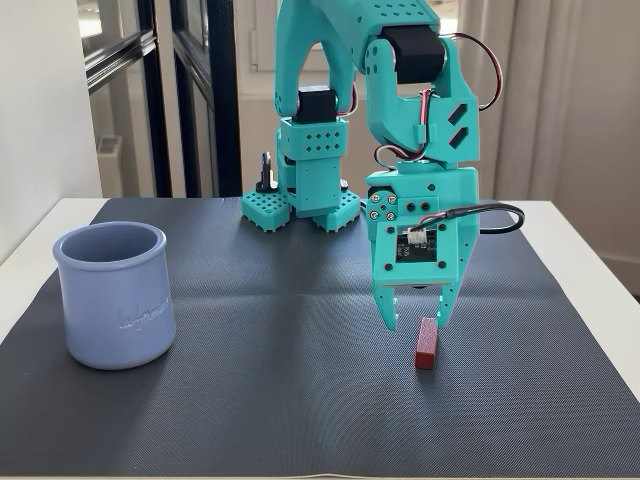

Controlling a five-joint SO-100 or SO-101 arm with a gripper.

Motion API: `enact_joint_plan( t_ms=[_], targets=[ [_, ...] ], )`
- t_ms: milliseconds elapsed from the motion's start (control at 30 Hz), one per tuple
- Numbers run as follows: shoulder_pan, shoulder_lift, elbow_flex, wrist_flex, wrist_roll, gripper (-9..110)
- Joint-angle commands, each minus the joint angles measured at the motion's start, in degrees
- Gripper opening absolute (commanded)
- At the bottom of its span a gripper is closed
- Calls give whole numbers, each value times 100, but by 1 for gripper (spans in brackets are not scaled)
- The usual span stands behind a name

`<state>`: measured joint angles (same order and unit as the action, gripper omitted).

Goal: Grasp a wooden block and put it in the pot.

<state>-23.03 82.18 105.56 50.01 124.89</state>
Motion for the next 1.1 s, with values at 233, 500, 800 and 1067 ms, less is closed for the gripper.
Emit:
enact_joint_plan(
  t_ms=[233, 500, 800, 1067],
  targets=[
    [-229, -299, -413, 18, 281, 15],
    [-431, -325, -202, 18, 334, 15],
    [-387, -325, 123, -18, 343, 15],
    [-334, -325, 123, -35, 343, 6]
  ],
)
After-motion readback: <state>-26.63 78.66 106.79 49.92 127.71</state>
